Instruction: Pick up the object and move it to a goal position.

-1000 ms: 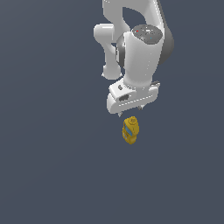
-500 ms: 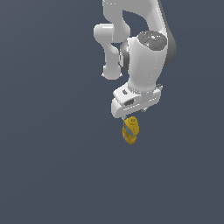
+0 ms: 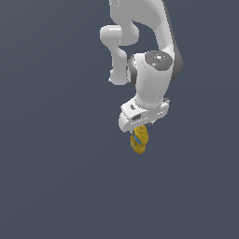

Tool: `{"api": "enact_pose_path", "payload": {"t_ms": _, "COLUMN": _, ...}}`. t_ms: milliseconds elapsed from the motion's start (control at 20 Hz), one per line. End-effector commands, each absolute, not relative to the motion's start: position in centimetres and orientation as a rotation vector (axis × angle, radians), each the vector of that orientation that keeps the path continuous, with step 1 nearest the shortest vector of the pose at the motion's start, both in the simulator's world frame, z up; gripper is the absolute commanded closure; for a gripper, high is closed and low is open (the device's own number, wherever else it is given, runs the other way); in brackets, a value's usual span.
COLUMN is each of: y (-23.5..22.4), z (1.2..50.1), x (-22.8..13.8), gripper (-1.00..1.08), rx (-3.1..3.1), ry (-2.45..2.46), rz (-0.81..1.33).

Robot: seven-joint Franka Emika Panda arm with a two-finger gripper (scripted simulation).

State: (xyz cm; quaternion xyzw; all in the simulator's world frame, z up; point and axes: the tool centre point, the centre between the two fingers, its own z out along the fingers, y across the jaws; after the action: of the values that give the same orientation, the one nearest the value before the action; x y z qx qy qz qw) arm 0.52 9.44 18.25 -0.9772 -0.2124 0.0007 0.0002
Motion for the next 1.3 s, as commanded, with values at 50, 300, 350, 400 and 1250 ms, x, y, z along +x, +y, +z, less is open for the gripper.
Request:
{"api": "enact_pose_path", "payload": {"t_ms": 50, "y": 9.5, "z": 17.2, "x": 0.6, "gripper": -0.92, "rx": -3.069, "ry": -0.669, "rz": 0.000}}
{"api": "enact_pose_path", "payload": {"t_ms": 300, "y": 9.5, "z": 17.0, "x": 0.7, "gripper": 1.08, "rx": -3.069, "ry": -0.669, "rz": 0.000}}
{"api": "enact_pose_path", "payload": {"t_ms": 350, "y": 9.5, "z": 17.0, "x": 0.7, "gripper": 1.08, "rx": -3.069, "ry": -0.669, "rz": 0.000}}
{"api": "enact_pose_path", "payload": {"t_ms": 400, "y": 9.5, "z": 17.0, "x": 0.7, "gripper": 1.08, "rx": -3.069, "ry": -0.669, "rz": 0.000}}
{"api": "enact_pose_path", "payload": {"t_ms": 1250, "y": 11.2, "z": 17.4, "x": -1.3, "gripper": 1.08, "rx": -3.069, "ry": -0.669, "rz": -0.001}}
